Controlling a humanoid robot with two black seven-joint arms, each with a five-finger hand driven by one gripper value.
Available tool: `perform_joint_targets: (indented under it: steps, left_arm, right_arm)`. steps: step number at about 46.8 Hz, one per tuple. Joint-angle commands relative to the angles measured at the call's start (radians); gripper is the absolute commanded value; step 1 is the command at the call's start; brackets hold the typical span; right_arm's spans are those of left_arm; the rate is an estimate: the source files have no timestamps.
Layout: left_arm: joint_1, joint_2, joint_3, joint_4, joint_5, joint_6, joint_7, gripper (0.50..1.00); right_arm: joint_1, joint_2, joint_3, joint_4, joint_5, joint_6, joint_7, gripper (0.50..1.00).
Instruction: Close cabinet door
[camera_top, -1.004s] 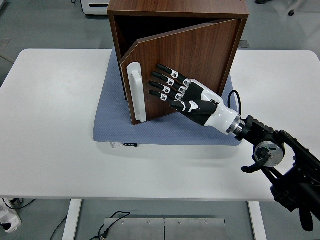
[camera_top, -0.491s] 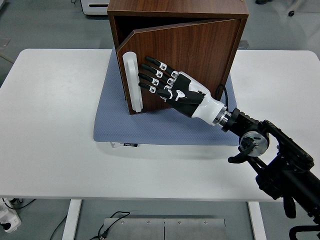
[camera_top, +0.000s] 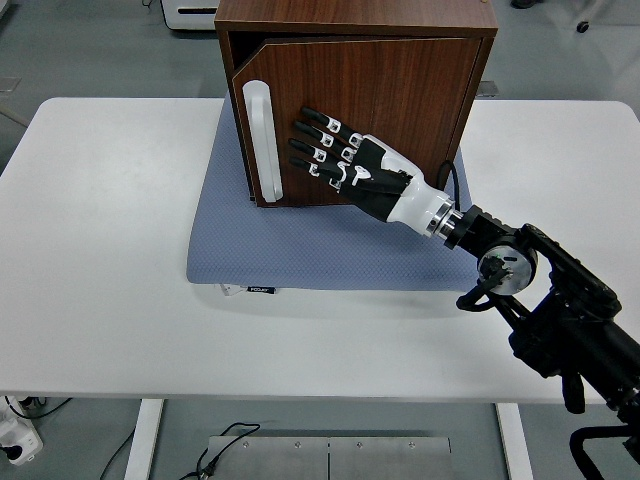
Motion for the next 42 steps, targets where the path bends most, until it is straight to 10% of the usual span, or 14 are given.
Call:
perform_joint_targets:
  steps: [1, 42]
  left_arm:
    - [0.000, 0.000, 0.000, -0.001, 0.000, 0.000, 0.000, 1.000]
    - [0.000, 0.000, 0.000, 0.001, 0.000, 0.000, 0.000, 1.000]
  right_arm:
    - [0.007, 0.000, 0.001, -0.019, 0.003, 0.000, 0.000, 1.000]
    - [0.044, 0.000, 0.018, -0.082, 0.055, 0.000, 0.003, 1.000]
